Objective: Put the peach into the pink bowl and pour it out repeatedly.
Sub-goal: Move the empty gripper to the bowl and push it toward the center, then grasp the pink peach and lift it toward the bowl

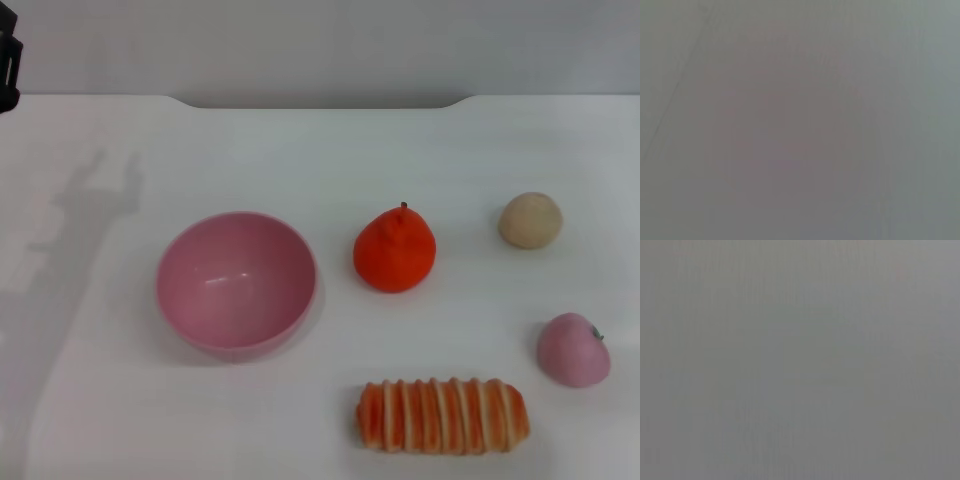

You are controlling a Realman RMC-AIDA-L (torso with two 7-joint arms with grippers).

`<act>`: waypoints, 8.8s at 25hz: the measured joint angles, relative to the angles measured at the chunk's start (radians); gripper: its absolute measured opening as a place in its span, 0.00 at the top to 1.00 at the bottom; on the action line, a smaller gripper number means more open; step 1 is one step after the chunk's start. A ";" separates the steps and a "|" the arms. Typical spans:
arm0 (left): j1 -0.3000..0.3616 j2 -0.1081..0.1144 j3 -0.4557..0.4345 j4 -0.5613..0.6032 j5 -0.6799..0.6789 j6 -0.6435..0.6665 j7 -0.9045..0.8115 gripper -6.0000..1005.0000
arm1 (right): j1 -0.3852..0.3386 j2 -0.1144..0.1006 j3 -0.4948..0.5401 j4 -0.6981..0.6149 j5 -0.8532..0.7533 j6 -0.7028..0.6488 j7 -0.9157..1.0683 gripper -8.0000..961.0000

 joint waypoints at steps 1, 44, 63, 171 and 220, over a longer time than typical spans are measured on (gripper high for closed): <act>0.000 0.002 0.002 0.000 0.002 -0.012 0.017 0.54 | -0.003 0.002 -0.001 0.000 0.000 -0.004 0.000 0.56; -0.062 0.237 0.009 0.472 0.746 -0.170 -1.006 0.39 | -0.027 -0.002 -0.018 0.014 -0.005 -0.035 -0.008 0.44; -0.180 0.240 -0.349 0.920 2.055 0.131 -1.921 0.39 | -0.021 0.017 -0.145 0.041 -0.006 -0.031 -0.007 0.44; -0.171 0.019 -0.150 0.998 2.633 -0.077 -2.167 0.96 | -0.073 0.005 -0.193 0.090 -0.008 -0.041 0.031 0.44; -0.220 0.020 -0.146 1.086 2.592 -0.109 -2.151 0.96 | -0.036 0.017 -0.466 -1.036 -2.491 -0.686 2.082 0.50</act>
